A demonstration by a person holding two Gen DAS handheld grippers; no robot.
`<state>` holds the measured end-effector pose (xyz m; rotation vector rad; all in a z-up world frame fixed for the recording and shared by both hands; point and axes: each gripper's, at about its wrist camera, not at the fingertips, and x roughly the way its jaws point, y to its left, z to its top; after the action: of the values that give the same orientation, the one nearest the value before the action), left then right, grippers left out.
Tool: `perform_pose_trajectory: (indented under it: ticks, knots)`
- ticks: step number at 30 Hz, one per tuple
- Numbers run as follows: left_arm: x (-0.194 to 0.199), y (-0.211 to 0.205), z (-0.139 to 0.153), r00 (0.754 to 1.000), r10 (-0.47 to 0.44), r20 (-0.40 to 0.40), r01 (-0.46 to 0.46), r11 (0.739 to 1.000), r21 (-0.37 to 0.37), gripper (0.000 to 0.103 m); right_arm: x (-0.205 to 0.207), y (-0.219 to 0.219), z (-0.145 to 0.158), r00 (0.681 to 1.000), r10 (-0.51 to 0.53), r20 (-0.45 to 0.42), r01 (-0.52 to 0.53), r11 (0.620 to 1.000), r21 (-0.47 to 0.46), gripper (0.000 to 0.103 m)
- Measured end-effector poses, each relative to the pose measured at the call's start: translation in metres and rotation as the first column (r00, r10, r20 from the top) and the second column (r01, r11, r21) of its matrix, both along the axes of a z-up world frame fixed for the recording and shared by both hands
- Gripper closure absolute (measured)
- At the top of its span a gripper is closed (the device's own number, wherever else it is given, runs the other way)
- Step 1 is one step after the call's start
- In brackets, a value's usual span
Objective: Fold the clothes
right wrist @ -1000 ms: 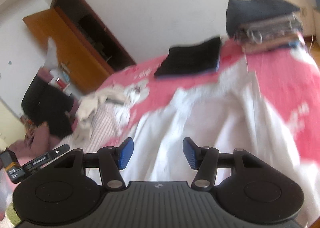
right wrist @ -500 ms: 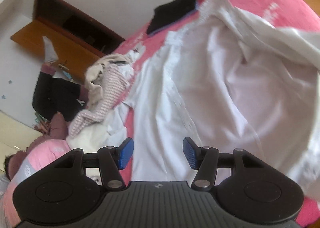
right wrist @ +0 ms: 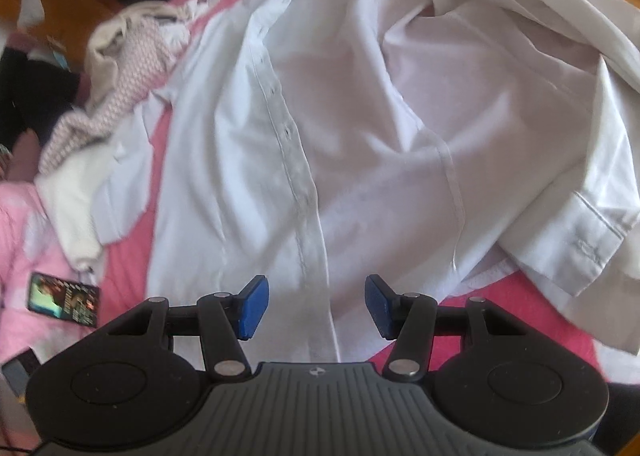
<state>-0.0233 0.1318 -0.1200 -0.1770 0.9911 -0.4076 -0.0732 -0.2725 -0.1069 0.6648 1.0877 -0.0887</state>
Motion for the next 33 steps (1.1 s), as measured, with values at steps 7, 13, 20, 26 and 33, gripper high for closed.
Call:
perform_pose_trajectory:
  ticks: [7, 13, 20, 26, 33]
  knots:
    - [-0.001, 0.0, 0.001, 1.0, -0.023, 0.005, 0.023, 1.0, 0.018, 0.092, -0.023, -0.034, 0.022, 0.973, -0.223, 0.051, 0.225, 0.974, -0.038, 0.047]
    - [-0.006, -0.004, 0.01, 0.998, -0.04, 0.052, 0.036, 0.996, 0.076, 0.08, -0.072, -0.092, 0.046, 0.891, -0.449, 0.071, 0.449, 0.894, 0.014, 0.047]
    - [-0.025, -0.018, 0.046, 0.957, -0.164, 0.238, 0.135, 0.982, 0.133, 0.072, -0.1, -0.1, 0.021, 0.85, -0.522, -0.062, 0.526, 0.839, 0.142, 0.047]
    - [-0.037, -0.062, 0.047, 0.909, -0.347, 0.229, 0.334, 0.938, 0.095, 0.072, -0.101, -0.079, -0.012, 0.848, -0.497, -0.183, 0.528, 0.822, 0.215, 0.049]
    - [-0.04, -0.084, 0.041, 0.885, -0.418, 0.206, 0.411, 0.908, 0.077, 0.071, -0.097, -0.07, 0.027, 0.897, -0.44, -0.035, 0.427, 0.886, -0.182, 0.05]
